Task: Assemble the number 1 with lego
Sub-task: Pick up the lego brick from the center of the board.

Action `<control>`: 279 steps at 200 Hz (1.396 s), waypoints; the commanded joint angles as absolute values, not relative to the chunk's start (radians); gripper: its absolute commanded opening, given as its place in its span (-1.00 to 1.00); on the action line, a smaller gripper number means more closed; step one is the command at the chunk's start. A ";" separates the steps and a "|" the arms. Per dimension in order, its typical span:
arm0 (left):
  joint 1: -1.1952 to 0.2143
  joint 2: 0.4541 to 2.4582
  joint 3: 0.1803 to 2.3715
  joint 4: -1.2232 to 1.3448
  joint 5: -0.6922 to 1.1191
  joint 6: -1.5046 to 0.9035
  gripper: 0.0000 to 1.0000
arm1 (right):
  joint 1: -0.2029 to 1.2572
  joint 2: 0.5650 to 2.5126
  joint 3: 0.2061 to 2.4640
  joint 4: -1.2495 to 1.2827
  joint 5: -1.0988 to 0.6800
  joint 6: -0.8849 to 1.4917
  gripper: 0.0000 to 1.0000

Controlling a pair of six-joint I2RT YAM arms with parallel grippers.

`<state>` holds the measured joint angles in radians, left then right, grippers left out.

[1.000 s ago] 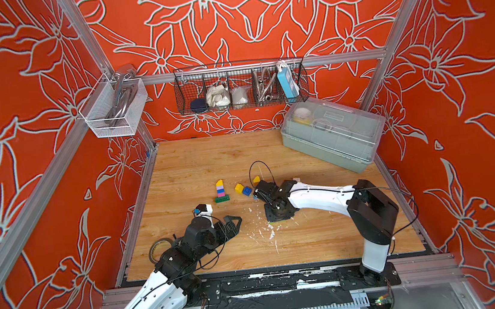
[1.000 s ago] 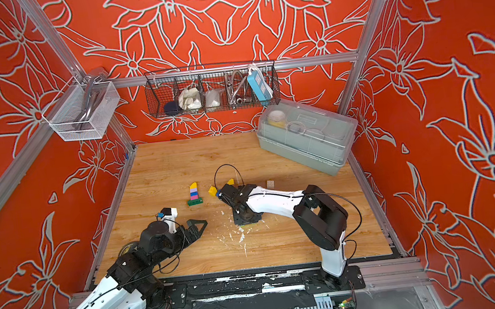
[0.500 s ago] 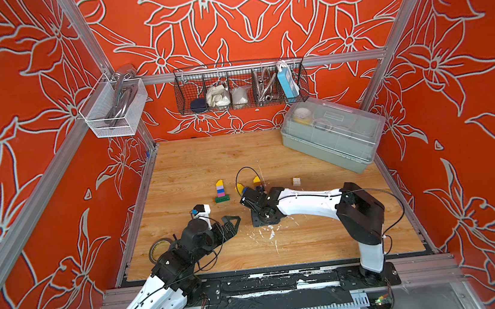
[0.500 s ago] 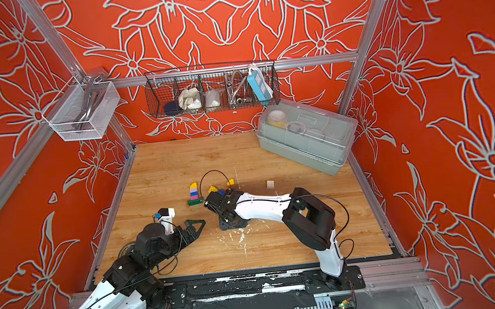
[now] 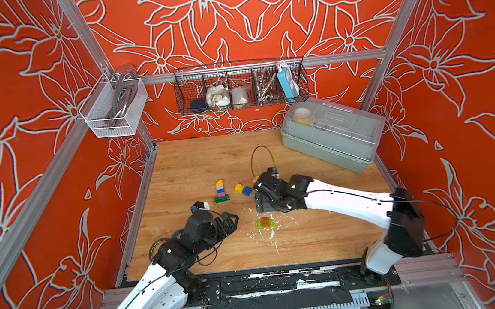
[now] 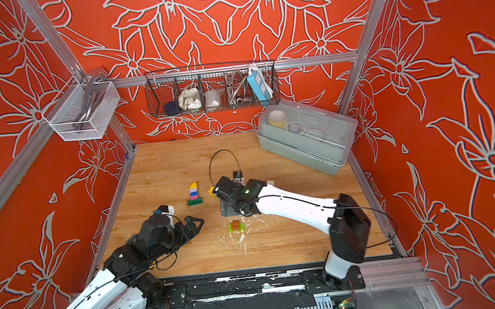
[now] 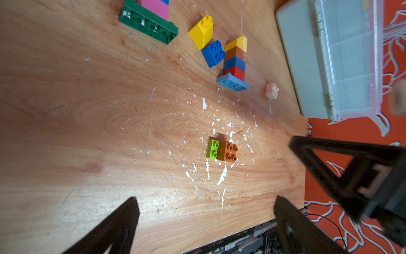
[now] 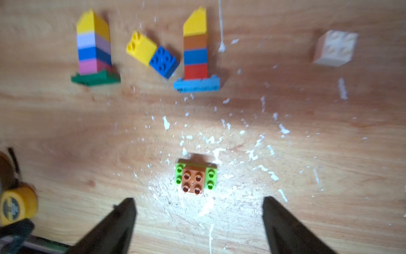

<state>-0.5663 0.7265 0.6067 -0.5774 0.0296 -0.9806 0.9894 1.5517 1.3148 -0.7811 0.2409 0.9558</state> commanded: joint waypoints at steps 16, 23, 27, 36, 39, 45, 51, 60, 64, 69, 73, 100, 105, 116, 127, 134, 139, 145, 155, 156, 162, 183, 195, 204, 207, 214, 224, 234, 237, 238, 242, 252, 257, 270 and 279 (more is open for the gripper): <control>-0.549 1.149 0.889 -0.704 0.025 -0.759 0.71 | 0.825 1.332 1.048 -0.653 0.260 0.861 1.00; -0.545 1.231 0.950 -0.716 0.040 -0.692 0.65 | 0.811 1.283 0.982 -0.570 0.226 0.829 0.99; -0.544 1.275 0.983 -0.723 0.043 -0.655 0.62 | 0.805 1.249 0.942 -0.521 0.210 0.812 0.99; -0.538 1.367 1.054 -0.738 0.062 -0.567 0.57 | 0.795 1.187 0.860 -0.423 0.178 0.792 0.95; -0.536 1.397 1.078 -0.743 0.067 -0.537 0.56 | 0.792 1.168 0.840 -0.394 0.172 0.790 0.94; -0.531 1.454 1.122 -0.761 0.063 -0.490 0.52 | 0.790 1.134 0.803 -0.350 0.171 0.789 0.92; -0.524 1.506 1.166 -0.776 0.062 -0.453 0.48 | 0.790 1.104 0.776 -0.305 0.172 0.783 0.89; -0.516 1.571 1.221 -0.787 0.080 -0.401 0.42 | 0.790 1.070 0.748 -0.264 0.180 0.770 0.85; -0.513 1.598 1.242 -0.789 0.083 -0.386 0.39 | 0.789 1.059 0.742 -0.258 0.188 0.763 0.84; -0.511 1.627 1.268 -0.791 0.076 -0.370 0.35 | 0.788 1.047 0.738 -0.255 0.196 0.758 0.83; -0.509 1.650 1.287 -0.792 0.071 -0.361 0.33 | 0.786 1.040 0.736 -0.256 0.201 0.756 0.83; -0.488 1.784 1.404 -0.809 0.045 -0.331 0.11 | 0.775 1.035 0.740 -0.257 0.164 0.752 0.81; -0.483 1.804 1.422 -0.813 0.038 -0.327 0.09 | 0.773 1.042 0.743 -0.258 0.153 0.752 0.80; -0.472 1.844 1.453 -0.815 0.030 -0.318 0.03 | 0.772 1.053 0.743 -0.256 0.134 0.759 0.81; -0.464 1.877 1.481 -0.815 0.027 -0.305 -0.07 | 0.771 1.067 0.738 -0.244 0.113 0.767 0.81; -0.461 1.895 1.498 -0.816 0.026 -0.294 -0.12 | 0.769 1.077 0.736 -0.239 0.103 0.769 0.81; -0.459 1.909 1.510 -0.817 0.027 -0.287 -0.13 | 0.769 1.084 0.736 -0.235 0.098 0.770 0.80; -0.457 1.923 1.524 -0.820 0.031 -0.280 -0.15 | 0.767 1.092 0.739 -0.233 0.091 0.772 0.80; -0.456 1.945 1.549 -0.830 0.031 -0.273 -0.18 | 0.766 1.105 0.746 -0.234 0.081 0.772 0.80; -0.456 1.947 1.551 -0.832 0.031 -0.272 -0.18 | 0.766 1.106 0.747 -0.235 0.080 0.772 0.80; -0.456 1.961 1.565 -0.838 0.032 -0.269 -0.21 | 0.765 1.114 0.751 -0.235 0.074 0.770 0.80; -0.454 2.002 1.602 -0.859 0.026 -0.257 -0.24 | 0.763 1.128 0.756 -0.230 0.065 0.768 0.80; -0.451 2.019 1.613 -0.859 0.034 -0.251 -0.24 | 0.761 1.132 0.755 -0.226 0.060 0.770 0.80; -0.451 2.031 1.623 -0.860 0.038 -0.249 -0.24 | 0.760 1.134 0.754 -0.224 0.055 0.768 0.80; -0.451 2.037 1.626 -0.862 0.039 -0.248 -0.24 | 0.759 1.134 0.753 -0.222 0.055 0.769 0.80; -0.451 2.047 1.636 -0.870 0.040 -0.247 -0.24 | 0.759 1.135 0.753 -0.219 0.054 0.769 0.80; -0.450 2.059 1.648 -0.878 0.036 -0.245 -0.24 | 0.757 1.140 0.752 -0.218 0.053 0.769 0.80; -0.448 2.069 1.657 -0.888 0.027 -0.244 -0.24 | 0.756 1.142 0.753 -0.217 0.051 0.770 0.80; -0.447 2.071 1.659 -0.888 0.026 -0.245 -0.24 | 0.755 1.144 0.753 -0.217 0.049 0.769 0.80; -0.447 2.072 1.660 -0.888 0.025 -0.244 -0.24 | 0.755 1.144 0.753 -0.218 0.049 0.769 0.80; -0.445 2.074 1.662 -0.890 0.025 -0.245 -0.24 | 0.755 1.145 0.755 -0.218 0.049 0.769 0.80; -0.440 2.077 1.664 -0.891 0.025 -0.248 -0.23 | 0.754 1.146 0.755 -0.219 0.047 0.770 0.80; -0.439 2.079 1.663 -0.891 0.025 -0.251 -0.22 | 0.754 1.146 0.755 -0.219 0.046 0.769 0.80; -0.436 2.086 1.666 -0.896 0.026 -0.253 -0.20 | 0.753 1.148 0.753 -0.216 0.045 0.770 0.80; -0.433 2.089 1.667 -0.899 0.026 -0.254 -0.15 | 0.753 1.150 0.753 -0.215 0.043 0.770 0.80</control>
